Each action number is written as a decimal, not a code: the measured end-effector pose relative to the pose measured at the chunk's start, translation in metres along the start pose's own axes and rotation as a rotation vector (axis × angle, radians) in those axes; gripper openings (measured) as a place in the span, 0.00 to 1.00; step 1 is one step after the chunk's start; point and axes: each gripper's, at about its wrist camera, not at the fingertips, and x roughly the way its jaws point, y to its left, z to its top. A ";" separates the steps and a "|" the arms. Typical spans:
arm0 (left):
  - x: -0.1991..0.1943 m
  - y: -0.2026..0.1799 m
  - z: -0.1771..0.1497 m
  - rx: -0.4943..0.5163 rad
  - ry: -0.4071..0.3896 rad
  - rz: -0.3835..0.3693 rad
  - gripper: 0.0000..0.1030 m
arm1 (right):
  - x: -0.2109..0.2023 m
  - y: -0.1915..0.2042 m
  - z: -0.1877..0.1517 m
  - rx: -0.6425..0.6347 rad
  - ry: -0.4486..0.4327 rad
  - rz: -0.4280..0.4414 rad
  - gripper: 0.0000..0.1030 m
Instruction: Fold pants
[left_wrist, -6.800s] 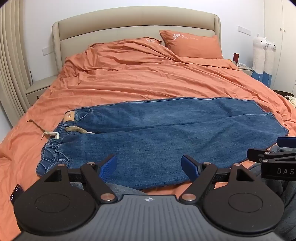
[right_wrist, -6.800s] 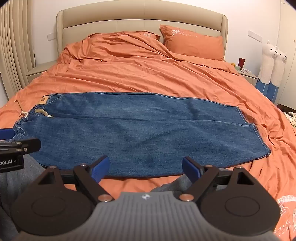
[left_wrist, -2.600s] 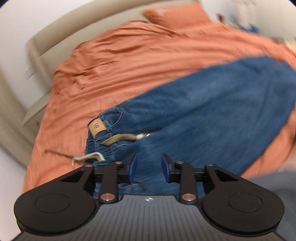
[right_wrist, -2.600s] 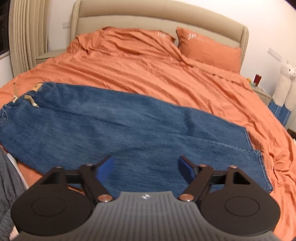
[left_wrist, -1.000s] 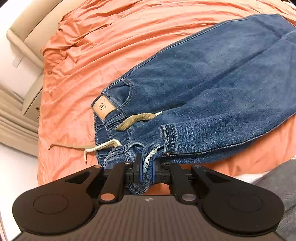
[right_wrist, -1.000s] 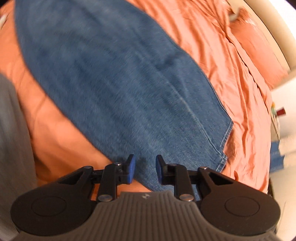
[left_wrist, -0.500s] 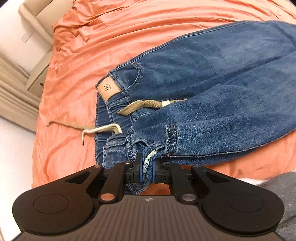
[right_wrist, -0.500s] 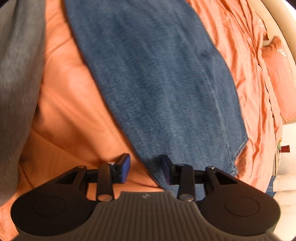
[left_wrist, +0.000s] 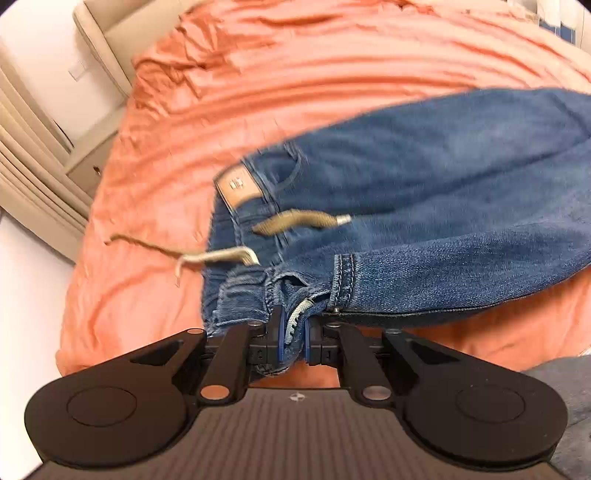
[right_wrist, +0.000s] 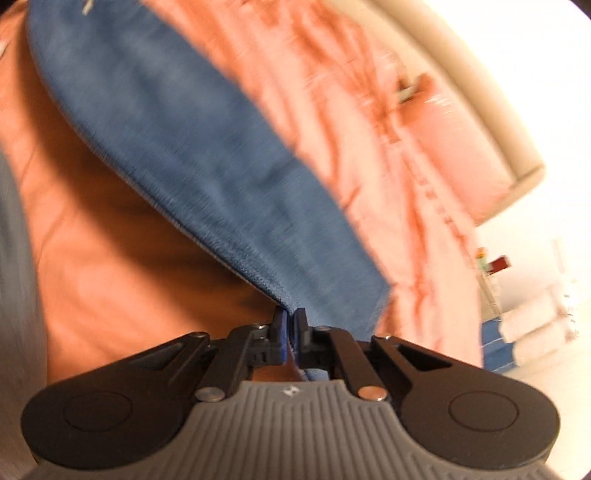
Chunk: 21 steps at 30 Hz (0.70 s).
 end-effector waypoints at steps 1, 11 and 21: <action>-0.005 0.003 0.001 -0.009 -0.016 0.004 0.10 | -0.008 -0.007 0.007 0.020 -0.020 -0.026 0.00; -0.010 0.027 0.077 -0.069 -0.118 0.083 0.09 | 0.010 -0.072 0.077 0.219 0.020 -0.100 0.00; 0.110 0.028 0.169 -0.039 -0.024 0.168 0.09 | 0.164 -0.092 0.146 0.133 0.182 -0.100 0.00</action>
